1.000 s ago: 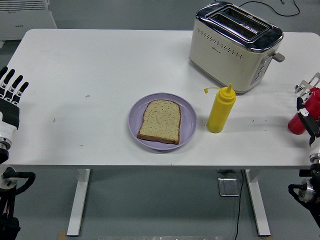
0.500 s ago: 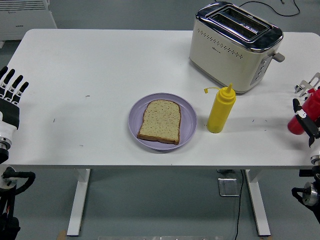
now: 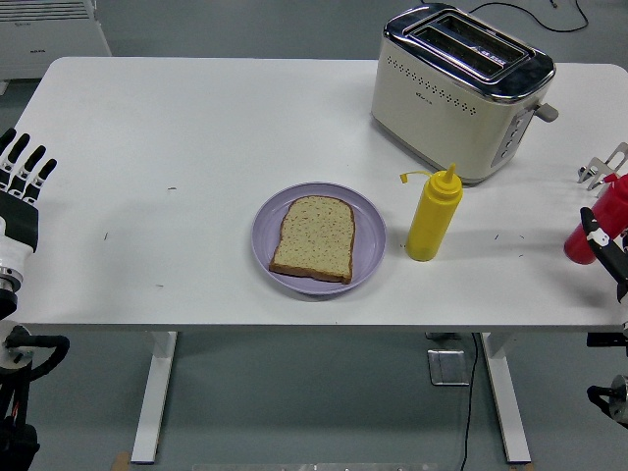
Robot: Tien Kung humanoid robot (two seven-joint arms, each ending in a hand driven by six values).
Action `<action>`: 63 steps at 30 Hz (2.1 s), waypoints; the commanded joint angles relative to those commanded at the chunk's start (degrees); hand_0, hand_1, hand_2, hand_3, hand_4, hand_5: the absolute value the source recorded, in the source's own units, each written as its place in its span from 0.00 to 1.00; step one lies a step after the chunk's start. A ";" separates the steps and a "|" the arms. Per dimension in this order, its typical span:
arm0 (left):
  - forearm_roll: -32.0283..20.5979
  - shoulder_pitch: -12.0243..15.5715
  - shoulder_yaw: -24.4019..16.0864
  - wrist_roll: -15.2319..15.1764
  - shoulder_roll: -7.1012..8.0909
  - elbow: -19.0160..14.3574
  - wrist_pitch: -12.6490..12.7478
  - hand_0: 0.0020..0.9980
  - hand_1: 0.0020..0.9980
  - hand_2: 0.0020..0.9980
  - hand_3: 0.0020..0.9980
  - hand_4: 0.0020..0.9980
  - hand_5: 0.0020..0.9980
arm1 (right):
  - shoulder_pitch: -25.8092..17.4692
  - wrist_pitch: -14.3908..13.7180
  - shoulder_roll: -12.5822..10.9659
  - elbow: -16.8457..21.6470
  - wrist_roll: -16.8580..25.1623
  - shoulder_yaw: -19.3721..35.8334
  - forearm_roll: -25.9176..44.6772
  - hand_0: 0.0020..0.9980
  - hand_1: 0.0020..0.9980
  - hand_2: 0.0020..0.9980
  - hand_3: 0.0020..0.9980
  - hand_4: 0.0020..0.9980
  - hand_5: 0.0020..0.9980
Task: Pick up the cup,pour liquid into bread,place the cup on the desk
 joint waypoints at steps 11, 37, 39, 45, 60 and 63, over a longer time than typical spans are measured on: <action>0.06 -0.22 0.22 -0.02 0.19 -0.09 -0.16 0.72 0.76 0.81 0.71 0.66 1.00 | -4.77 0.23 -0.32 4.31 -0.80 2.70 -3.15 0.95 0.88 0.96 1.00 0.85 0.32; 0.06 -0.70 0.63 0.03 0.94 -0.29 -0.09 0.72 0.76 0.81 0.71 0.66 1.00 | -17.84 -1.95 2.00 15.44 -1.71 9.07 -8.46 0.94 0.88 0.95 1.00 0.84 0.31; 0.06 -0.68 0.60 0.02 1.00 -0.30 -0.08 0.72 0.76 0.81 0.71 0.66 1.00 | -18.61 -2.87 2.23 16.48 -1.42 9.88 -8.81 0.94 0.88 0.95 1.00 0.84 0.31; 0.02 -0.74 0.67 0.02 1.09 -0.32 -0.08 0.72 0.76 0.81 0.71 0.66 1.00 | -19.18 -4.83 2.29 20.49 -0.42 12.80 -9.60 0.94 0.88 0.95 1.00 0.85 0.32; -0.08 -0.55 0.34 0.00 0.79 -0.38 -0.02 0.72 0.76 0.81 0.71 0.66 1.00 | -14.17 2.49 -2.12 34.44 -4.36 24.30 16.76 0.87 0.81 0.84 0.88 0.80 0.34; -0.09 -0.43 0.28 0.01 0.72 -0.38 -0.02 0.72 0.76 0.81 0.71 0.66 1.00 | -11.88 5.36 -3.05 33.07 -6.86 26.55 23.61 0.85 0.79 0.81 0.85 0.72 0.42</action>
